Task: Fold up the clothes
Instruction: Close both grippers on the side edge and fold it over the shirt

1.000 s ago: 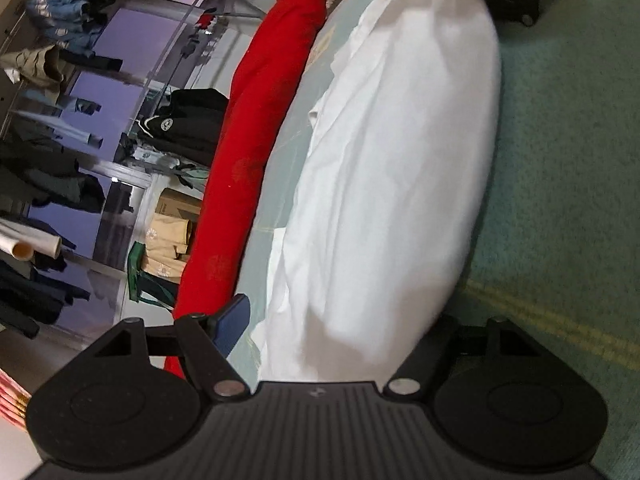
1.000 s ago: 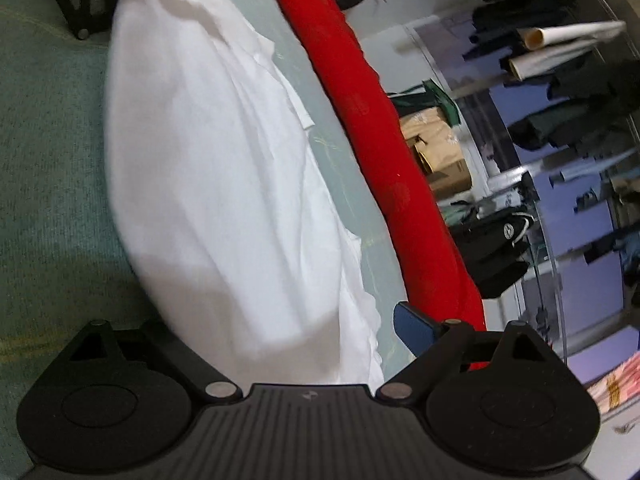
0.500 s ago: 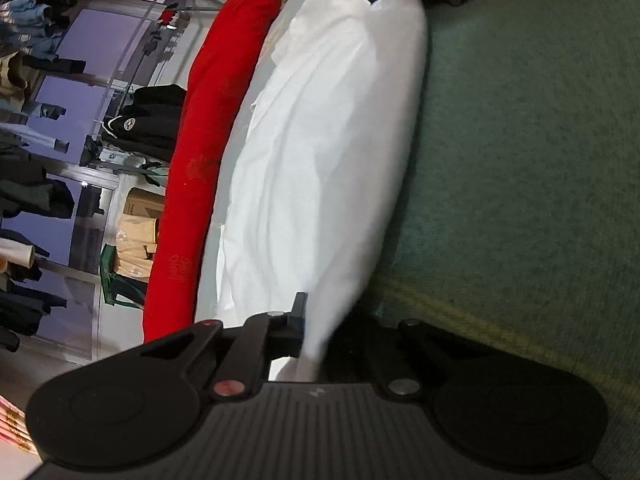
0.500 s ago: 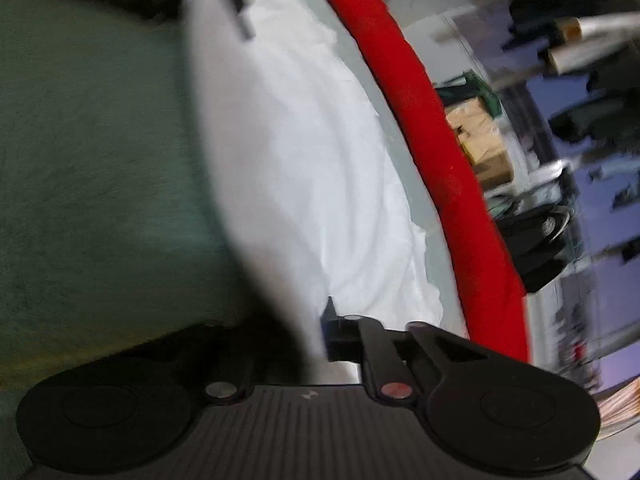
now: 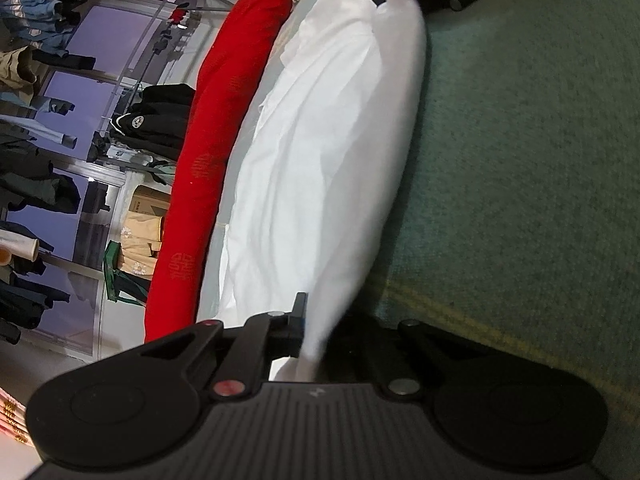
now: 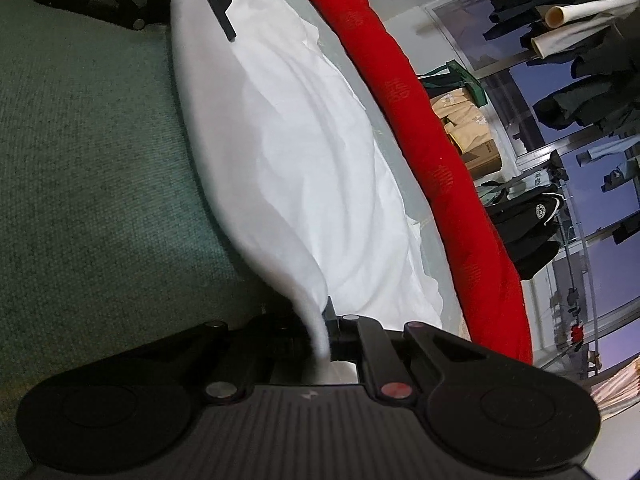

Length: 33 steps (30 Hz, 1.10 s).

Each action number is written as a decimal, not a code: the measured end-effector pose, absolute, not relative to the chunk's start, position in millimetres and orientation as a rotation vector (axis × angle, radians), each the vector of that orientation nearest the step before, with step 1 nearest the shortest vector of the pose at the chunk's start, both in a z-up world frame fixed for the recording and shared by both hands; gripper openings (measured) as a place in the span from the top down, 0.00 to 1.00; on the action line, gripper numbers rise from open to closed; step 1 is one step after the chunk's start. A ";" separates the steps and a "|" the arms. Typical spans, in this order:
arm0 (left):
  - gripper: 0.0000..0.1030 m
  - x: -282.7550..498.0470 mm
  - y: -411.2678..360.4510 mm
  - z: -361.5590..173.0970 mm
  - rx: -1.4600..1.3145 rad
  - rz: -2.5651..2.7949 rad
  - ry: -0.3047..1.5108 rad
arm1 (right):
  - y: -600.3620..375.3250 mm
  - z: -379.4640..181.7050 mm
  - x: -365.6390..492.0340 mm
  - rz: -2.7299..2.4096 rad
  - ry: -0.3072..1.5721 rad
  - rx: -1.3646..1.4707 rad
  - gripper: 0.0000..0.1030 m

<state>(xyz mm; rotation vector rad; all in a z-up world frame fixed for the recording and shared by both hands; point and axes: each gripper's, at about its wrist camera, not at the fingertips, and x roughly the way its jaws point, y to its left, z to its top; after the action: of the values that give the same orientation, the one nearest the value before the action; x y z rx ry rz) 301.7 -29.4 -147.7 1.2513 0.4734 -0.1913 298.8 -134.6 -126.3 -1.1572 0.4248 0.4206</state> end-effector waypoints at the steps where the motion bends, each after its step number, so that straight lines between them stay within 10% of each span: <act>1: 1.00 301.9 -29.0 -147.0 1.251 -0.192 0.472 | -134.6 -127.7 295.0 0.419 0.422 -1.158 0.91; 33: 1.00 155.0 -30.3 -88.0 1.335 -0.375 0.459 | -151.5 -30.9 190.9 0.759 0.620 -1.228 0.93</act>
<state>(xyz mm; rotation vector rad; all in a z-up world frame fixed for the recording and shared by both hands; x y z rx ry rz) 155.0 -30.3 -88.0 1.3354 0.4588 -0.3749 190.9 -151.5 -30.9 -1.2282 0.6205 0.7587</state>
